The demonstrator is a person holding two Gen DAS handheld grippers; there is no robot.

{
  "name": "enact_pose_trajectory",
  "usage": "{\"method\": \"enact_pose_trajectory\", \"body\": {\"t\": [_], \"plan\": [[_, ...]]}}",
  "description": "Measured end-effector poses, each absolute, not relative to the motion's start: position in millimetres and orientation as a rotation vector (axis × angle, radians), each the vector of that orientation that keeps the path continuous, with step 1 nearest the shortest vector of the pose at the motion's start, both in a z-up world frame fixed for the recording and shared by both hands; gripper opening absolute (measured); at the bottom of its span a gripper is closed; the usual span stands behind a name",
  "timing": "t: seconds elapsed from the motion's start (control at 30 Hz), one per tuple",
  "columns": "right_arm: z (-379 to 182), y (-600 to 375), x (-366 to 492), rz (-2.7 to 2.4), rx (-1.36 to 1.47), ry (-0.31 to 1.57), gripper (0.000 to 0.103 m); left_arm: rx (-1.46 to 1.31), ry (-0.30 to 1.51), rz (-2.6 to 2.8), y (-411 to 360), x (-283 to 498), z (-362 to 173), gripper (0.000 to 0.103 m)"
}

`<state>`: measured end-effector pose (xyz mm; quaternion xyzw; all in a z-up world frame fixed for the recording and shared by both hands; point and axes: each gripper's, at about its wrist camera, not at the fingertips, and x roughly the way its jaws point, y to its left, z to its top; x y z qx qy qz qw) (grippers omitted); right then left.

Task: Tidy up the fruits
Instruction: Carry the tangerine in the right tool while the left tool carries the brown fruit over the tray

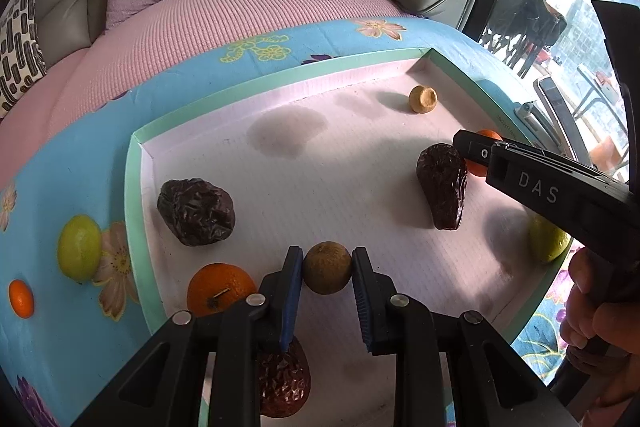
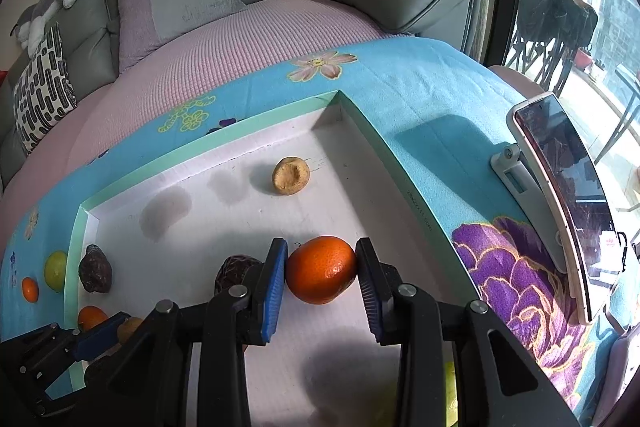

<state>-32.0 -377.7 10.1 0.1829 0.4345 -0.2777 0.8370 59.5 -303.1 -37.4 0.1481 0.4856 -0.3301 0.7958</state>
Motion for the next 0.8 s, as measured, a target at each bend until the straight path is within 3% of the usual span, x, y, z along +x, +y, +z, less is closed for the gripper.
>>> {"method": "enact_pose_trajectory", "body": {"t": [0.73, 0.8], "plan": [[9.1, -375.6, -30.9, -0.594, 0.377, 0.947, 0.037, 0.347, 1.044, -0.692, -300.7, 54.3, -32.6, 0.028], [9.8, -375.3, -31.3, -0.592, 0.381, 0.948, 0.042, 0.349, 1.041, -0.687, -299.7, 52.6, -30.2, 0.029]]}}
